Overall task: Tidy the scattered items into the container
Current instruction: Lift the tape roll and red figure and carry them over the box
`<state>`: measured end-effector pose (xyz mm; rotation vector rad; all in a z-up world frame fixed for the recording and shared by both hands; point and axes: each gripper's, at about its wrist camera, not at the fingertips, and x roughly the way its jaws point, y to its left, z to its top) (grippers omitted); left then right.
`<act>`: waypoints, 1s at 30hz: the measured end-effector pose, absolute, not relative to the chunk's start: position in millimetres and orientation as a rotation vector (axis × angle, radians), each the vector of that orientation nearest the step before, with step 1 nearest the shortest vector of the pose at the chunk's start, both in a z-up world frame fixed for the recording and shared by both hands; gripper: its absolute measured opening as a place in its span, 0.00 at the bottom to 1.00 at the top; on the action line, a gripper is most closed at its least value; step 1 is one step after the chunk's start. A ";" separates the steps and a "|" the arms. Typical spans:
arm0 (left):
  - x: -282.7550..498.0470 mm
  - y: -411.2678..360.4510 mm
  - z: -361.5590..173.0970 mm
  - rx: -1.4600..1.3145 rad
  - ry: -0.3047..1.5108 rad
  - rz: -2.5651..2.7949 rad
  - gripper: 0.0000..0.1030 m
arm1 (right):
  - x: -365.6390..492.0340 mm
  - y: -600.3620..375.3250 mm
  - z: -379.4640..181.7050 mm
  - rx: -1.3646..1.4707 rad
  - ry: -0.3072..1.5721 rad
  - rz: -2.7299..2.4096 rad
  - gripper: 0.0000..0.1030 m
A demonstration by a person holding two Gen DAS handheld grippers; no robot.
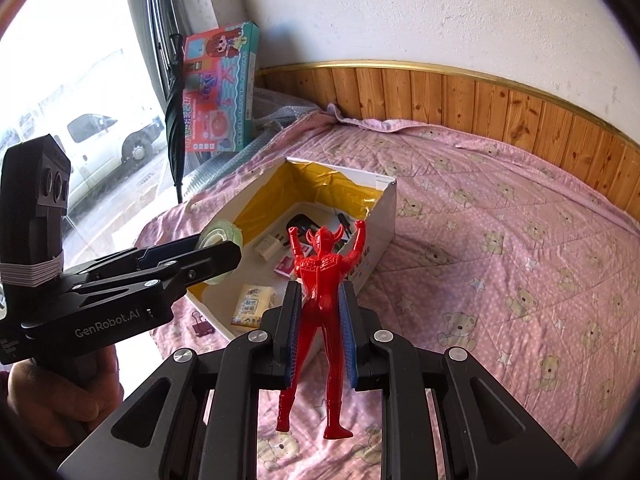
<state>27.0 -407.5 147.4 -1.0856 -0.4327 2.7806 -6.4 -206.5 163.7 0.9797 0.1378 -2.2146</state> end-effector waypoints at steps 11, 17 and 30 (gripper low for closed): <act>15.1 -427.5 141.5 -1.114 -0.472 2.789 0.48 | -15.1 -241.4 169.0 0.968 0.181 -2.178 0.19; 8.0 -438.3 137.5 -1.139 -0.496 2.789 0.48 | -20.7 -260.7 172.8 0.960 0.203 -2.158 0.19; -7.6 -463.5 123.9 -1.195 -0.556 2.791 0.48 | -36.3 -299.5 168.9 0.975 0.250 -2.113 0.19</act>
